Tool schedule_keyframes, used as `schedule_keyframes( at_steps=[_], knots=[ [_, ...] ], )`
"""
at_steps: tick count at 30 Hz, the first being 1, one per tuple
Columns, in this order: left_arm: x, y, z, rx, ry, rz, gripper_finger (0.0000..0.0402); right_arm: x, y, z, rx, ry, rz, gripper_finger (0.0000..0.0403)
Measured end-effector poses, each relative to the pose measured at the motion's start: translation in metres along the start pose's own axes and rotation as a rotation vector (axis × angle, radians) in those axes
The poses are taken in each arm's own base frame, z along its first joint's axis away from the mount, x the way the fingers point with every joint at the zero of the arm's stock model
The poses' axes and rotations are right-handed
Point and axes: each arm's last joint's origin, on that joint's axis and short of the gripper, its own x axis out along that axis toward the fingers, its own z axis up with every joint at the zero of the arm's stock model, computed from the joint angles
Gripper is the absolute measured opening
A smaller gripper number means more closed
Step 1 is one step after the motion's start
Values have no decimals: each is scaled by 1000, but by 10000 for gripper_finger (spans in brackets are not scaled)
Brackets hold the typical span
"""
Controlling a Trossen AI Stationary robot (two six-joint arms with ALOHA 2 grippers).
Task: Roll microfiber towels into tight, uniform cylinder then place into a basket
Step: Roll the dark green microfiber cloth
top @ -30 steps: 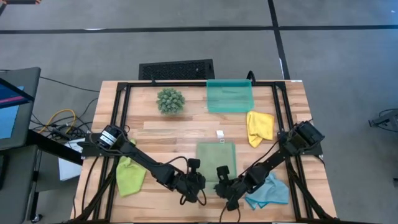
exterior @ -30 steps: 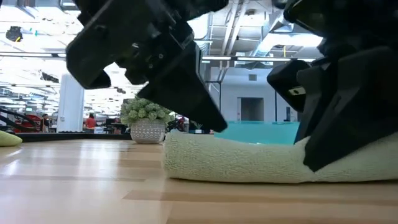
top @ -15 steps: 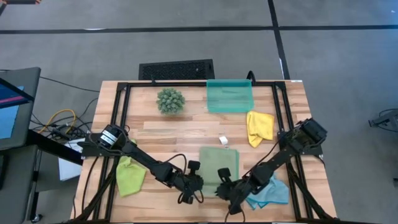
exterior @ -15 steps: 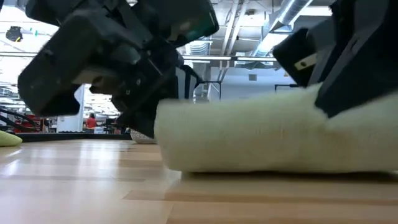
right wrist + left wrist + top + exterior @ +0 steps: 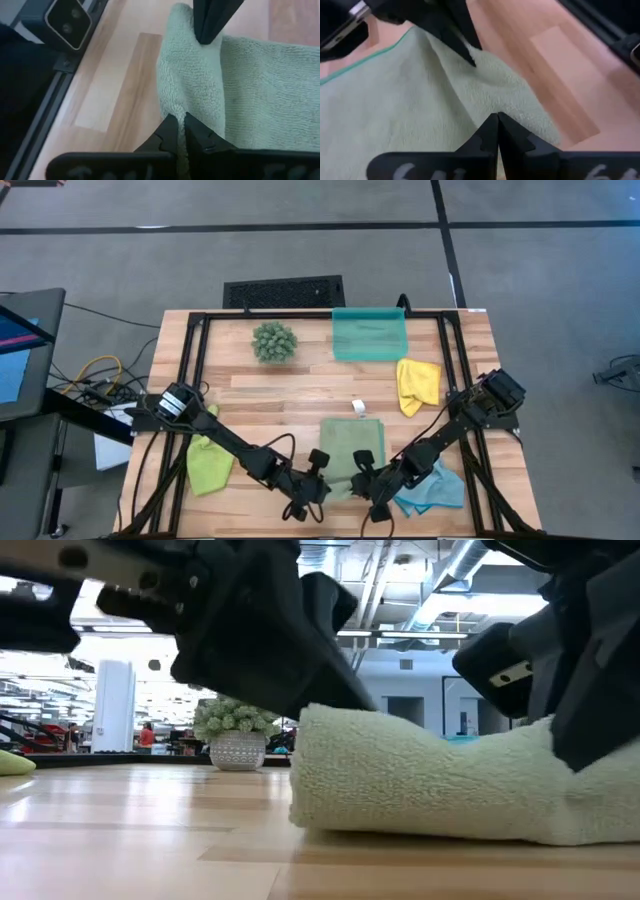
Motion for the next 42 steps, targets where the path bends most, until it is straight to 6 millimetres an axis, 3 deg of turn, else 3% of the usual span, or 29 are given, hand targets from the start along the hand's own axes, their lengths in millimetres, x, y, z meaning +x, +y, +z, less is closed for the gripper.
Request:
schedule_keyframes(
  at_steps=[4,7,17,21,30,42],
  knots=[
    [0,-1,4,26,-38,-29,6,0,0,0,0,4,9,21],
    [0,-1,4,75,-48,-26,31,0,0,0,0,5,9,23],
    [0,1,10,48,-113,-53,206,0,-2,0,38,6,6,22],
    [1,0,5,17,-92,-49,246,1,-5,1,75,1,-10,21],
    [2,0,-11,-32,-43,-10,256,1,-6,-1,96,20,-34,19],
    [0,-8,-13,-6,-17,-24,256,1,-7,-2,140,21,-67,18]
  ],
)
